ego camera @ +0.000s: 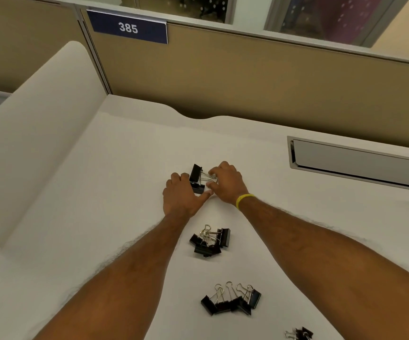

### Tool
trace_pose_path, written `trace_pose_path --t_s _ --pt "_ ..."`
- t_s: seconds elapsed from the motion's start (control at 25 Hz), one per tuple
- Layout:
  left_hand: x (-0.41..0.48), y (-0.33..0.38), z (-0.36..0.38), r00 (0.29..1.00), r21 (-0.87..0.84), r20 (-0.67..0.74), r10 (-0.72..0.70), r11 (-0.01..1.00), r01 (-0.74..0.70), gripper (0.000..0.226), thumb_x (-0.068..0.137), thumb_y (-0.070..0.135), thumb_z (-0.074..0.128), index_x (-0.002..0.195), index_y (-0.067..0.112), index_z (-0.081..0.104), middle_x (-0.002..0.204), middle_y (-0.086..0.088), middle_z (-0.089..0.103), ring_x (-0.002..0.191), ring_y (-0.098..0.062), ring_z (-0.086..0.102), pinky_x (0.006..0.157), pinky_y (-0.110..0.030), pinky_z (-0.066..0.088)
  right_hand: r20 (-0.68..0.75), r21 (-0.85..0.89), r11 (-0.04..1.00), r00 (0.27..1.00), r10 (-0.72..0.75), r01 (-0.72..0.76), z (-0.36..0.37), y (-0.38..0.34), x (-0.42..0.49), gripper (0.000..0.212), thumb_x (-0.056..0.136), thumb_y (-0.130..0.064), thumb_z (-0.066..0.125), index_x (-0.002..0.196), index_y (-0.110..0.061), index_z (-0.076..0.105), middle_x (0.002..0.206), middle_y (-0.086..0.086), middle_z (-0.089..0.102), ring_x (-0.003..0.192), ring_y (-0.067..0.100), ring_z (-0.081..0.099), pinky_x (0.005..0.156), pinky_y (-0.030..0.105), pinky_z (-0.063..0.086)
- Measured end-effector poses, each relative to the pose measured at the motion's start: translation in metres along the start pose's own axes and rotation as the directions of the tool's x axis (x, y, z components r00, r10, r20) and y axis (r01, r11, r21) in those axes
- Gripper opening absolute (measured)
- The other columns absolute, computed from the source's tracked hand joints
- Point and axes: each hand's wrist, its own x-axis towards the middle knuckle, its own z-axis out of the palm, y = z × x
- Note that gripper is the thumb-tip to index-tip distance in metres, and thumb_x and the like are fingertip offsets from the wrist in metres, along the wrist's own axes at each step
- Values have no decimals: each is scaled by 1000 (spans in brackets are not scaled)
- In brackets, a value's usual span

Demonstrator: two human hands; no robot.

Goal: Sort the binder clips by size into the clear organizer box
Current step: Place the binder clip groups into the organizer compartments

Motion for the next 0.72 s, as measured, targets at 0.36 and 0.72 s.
trace_pose_path --t_s 0.36,0.72 --pt "-1 6 -5 996 -151 6 -91 984 91 54 81 47 66 115 7 58 115 -9 50 104 -27 54 82 -39 50 91 474 866 987 133 -160 -10 2 -1 21 85 -22 71 68 -15 62 74 -1 61 75 17 58 73 35 49" --pt "-15 15 -32 869 -831 462 -179 255 494 38 97 43 47 98 10 67 85 -7 63 74 -21 62 69 -31 51 6 934 336 943 332 -125 -55 14 -56 17 91 -21 66 86 -5 67 70 3 58 65 14 54 66 27 50"
